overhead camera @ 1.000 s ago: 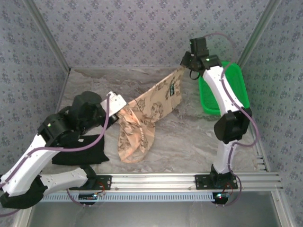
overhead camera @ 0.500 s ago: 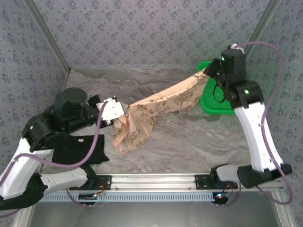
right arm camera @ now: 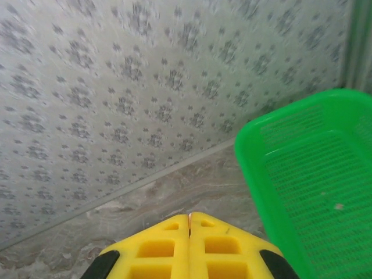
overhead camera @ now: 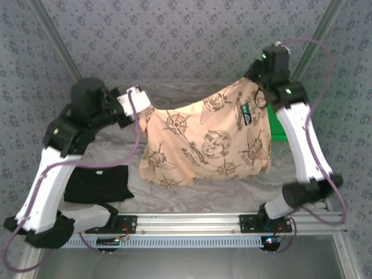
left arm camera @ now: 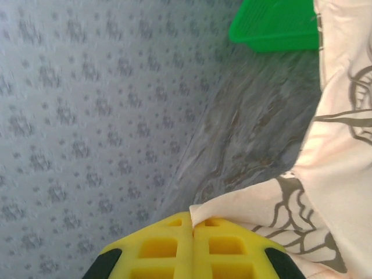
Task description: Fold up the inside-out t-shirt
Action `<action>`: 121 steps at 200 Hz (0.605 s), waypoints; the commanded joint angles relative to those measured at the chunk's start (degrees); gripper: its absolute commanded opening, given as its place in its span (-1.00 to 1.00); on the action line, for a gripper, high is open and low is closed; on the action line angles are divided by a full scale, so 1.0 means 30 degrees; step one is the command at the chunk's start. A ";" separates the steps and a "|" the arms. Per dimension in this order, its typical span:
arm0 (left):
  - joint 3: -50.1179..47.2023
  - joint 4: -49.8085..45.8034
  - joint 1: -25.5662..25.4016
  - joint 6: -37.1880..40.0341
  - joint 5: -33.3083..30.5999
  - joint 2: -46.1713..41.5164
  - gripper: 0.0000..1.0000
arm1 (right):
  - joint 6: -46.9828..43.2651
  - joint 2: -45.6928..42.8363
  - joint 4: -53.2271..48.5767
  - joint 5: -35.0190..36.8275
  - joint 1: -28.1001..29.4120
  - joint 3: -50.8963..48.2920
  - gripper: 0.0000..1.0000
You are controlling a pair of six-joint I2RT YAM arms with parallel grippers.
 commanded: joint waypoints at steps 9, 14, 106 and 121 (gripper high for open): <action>0.1510 0.2370 0.3436 -0.0219 0.3092 0.3485 -1.00 | 0.0963 0.5488 -0.0754 -0.3798 -0.0687 0.6494 -1.00; 0.1990 0.2624 0.3898 -0.0229 0.3017 0.4295 -1.00 | 0.1161 0.6579 -0.1122 -0.4235 -0.0763 0.8044 -1.00; 2.2660 -0.1542 0.7179 -0.0566 0.3933 1.4722 -1.00 | 0.3083 0.9708 -0.0127 -0.5783 -0.2364 1.5425 -1.00; 2.0461 -0.2056 0.6970 0.0503 0.5850 1.3293 -1.00 | 0.2612 0.7956 0.0147 -0.5773 -0.2333 1.2711 -1.00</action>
